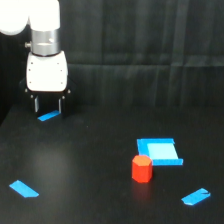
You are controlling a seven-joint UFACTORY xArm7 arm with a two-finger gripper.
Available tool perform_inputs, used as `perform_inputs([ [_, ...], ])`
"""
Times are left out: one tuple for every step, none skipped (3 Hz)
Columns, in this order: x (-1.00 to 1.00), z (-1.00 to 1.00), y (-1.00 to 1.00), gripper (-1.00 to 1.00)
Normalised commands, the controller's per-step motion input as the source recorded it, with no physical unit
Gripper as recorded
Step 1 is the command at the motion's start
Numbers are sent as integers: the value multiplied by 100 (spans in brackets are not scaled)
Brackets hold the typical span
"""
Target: Pick up the red object from the table
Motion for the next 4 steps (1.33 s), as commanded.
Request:
perform_inputs([
  [38, -52, 1, 96],
  [40, -56, -18, 93],
  [73, -35, -52, 100],
  [87, -37, -69, 100],
])
